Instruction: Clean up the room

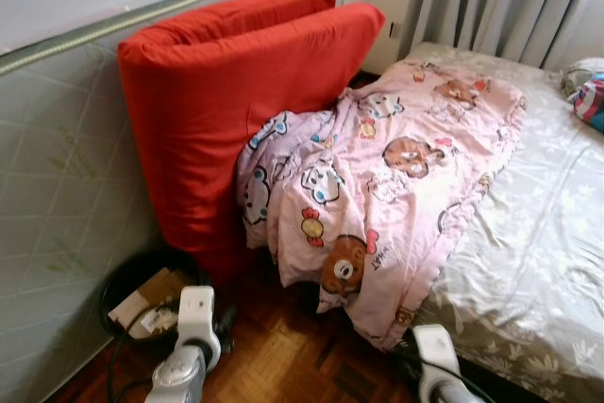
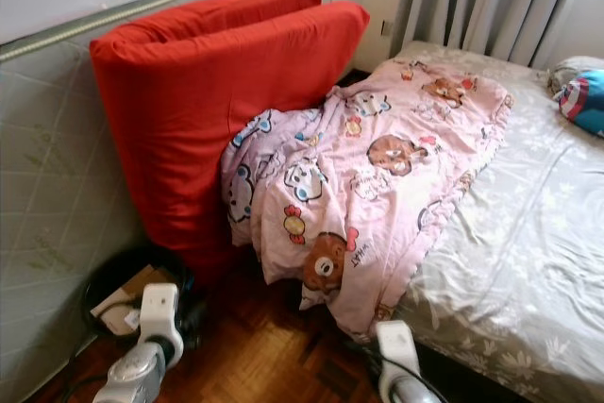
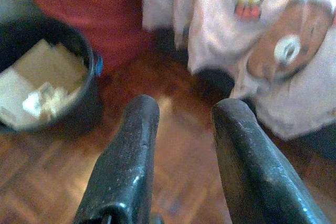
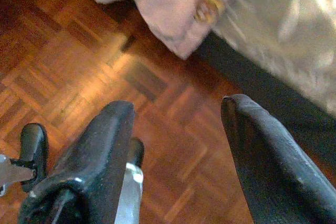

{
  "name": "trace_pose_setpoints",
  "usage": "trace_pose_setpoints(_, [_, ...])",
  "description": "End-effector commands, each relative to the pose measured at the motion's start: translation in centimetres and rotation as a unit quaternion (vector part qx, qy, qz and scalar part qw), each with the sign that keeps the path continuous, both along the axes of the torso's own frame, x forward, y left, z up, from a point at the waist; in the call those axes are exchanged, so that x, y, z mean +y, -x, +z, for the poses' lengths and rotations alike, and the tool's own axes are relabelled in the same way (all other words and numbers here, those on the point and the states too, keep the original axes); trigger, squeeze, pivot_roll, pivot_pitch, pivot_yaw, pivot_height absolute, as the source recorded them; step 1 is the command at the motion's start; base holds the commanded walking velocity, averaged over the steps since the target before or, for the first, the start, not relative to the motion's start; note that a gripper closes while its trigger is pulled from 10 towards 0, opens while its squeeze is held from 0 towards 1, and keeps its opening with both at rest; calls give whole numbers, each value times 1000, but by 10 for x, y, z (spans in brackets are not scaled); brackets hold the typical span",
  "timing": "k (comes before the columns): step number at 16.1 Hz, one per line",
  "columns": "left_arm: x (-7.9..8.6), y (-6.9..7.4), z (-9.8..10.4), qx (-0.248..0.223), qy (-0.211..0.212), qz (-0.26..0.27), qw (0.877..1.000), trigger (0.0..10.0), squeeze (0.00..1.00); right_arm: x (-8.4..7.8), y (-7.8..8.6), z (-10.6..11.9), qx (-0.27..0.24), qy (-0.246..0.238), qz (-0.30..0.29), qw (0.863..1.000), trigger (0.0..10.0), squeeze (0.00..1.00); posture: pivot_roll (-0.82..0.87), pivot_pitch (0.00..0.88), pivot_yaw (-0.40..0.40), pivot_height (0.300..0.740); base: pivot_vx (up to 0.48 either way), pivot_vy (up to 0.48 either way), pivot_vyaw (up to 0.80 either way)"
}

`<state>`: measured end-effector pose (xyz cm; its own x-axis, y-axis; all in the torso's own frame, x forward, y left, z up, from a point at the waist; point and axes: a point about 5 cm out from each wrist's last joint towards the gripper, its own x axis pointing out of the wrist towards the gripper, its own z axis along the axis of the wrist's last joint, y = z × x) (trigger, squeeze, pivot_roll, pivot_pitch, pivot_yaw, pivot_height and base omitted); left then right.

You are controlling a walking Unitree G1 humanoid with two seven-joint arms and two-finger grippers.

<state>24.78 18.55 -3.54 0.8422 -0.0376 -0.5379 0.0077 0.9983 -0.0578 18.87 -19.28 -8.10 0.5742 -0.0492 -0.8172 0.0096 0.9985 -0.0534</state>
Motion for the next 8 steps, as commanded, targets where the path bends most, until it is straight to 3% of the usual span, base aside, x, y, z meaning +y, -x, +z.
trace_pose_setpoints(1, [5, 9, -9, 39, -13, -1, 999, 10000, 0, -7, 14, -6, 24, -7, -39, 999, 10000, 0, -86, 0, 10, 740, 0, 0, 0])
trace_pose_setpoints(5, [13, 27, -23, 93, -17, 16, 995, 10000, 0, -13, 42, -16, 48, -20, -83, 995, 10000, 0, -88, 0, 19, 740, 0, 0, 0])
trace_pose_setpoints(8, [20, 41, -31, 122, -10, 44, 992, 10000, 0, -12, 50, -19, 55, -21, -78, 995, 10000, 0, -87, 0, 23, 740, 0, 0, 0])
